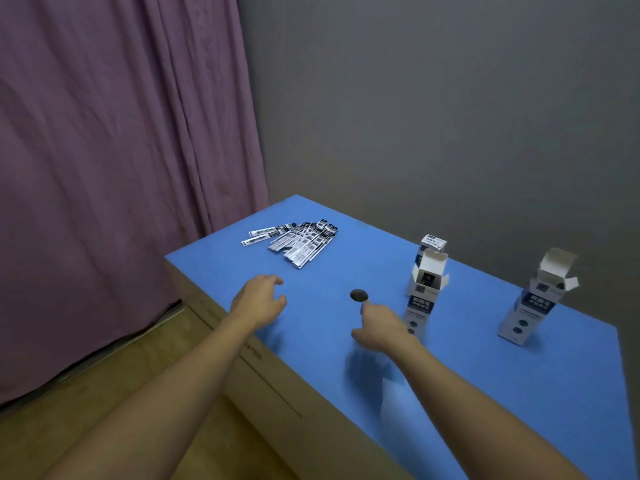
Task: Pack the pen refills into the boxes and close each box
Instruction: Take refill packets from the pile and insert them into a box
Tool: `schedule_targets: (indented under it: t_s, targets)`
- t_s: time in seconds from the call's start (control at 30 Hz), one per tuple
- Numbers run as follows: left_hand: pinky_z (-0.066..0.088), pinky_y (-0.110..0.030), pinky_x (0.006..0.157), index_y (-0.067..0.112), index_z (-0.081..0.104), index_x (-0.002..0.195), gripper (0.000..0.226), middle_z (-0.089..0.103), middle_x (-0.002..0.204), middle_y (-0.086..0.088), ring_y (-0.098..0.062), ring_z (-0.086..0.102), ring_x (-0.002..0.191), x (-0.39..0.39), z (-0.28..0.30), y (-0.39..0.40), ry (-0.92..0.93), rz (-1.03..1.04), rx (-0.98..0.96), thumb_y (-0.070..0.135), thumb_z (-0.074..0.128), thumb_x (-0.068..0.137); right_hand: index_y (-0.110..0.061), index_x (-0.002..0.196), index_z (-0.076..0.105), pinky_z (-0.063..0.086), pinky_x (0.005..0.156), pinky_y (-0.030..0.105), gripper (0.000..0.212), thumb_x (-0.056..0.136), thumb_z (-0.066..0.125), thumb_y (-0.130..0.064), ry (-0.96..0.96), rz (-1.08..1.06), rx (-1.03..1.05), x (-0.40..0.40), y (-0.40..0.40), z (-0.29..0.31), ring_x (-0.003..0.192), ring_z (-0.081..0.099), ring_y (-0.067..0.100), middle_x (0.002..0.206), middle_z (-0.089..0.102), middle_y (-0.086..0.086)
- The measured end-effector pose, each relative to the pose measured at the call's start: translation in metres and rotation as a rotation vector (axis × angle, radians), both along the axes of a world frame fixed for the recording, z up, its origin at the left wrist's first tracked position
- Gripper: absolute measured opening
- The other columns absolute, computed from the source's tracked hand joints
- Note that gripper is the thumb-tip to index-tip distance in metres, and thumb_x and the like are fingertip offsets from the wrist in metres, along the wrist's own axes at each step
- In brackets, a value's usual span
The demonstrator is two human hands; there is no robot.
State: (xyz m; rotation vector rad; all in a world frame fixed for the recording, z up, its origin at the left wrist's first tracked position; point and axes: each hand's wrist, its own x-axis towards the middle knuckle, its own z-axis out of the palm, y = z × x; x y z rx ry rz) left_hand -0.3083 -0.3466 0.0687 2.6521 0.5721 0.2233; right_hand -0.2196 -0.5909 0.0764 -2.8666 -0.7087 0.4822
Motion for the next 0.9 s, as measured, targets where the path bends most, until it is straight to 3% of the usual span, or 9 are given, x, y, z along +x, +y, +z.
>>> schedule_targets:
  t_s: [0.17,0.43,0.9]
  targets:
    - [0.045,-0.037,0.103,0.019,0.054,0.137,0.045,0.057,0.136,-0.002,-0.021,0.052,0.127,-0.021,0.001,0.037,-0.008,-0.026,0.033,0.033,0.056,0.094,-0.007,0.131,0.046,0.046,0.091,0.038,0.046,0.092,0.055,-0.029,-0.123,-0.003,0.113,-0.013,0.057,0.002,0.123,0.047,0.033,0.131,0.05,0.014]
    - [0.045,-0.043,0.104,0.016,0.058,0.133,0.043,0.059,0.134,-0.004,-0.024,0.054,0.124,-0.037,-0.011,0.069,-0.143,-0.045,-0.002,0.028,0.059,0.092,-0.009,0.135,0.049,0.049,0.092,0.04,0.053,0.089,0.061,-0.031,-0.096,-0.078,0.372,-0.024,0.121,0.012,0.12,0.052,0.03,0.132,0.052,0.012]
    - [0.05,-0.04,0.097,0.022,0.059,0.131,0.038,0.06,0.128,0.002,-0.019,0.057,0.116,0.076,-0.017,0.161,0.028,-0.032,0.019,0.034,0.056,0.095,-0.009,0.126,0.052,0.05,0.084,0.039,0.044,0.086,0.062,-0.025,-0.037,-0.187,0.335,0.083,0.2,-0.022,0.115,0.052,0.031,0.127,0.053,0.011]
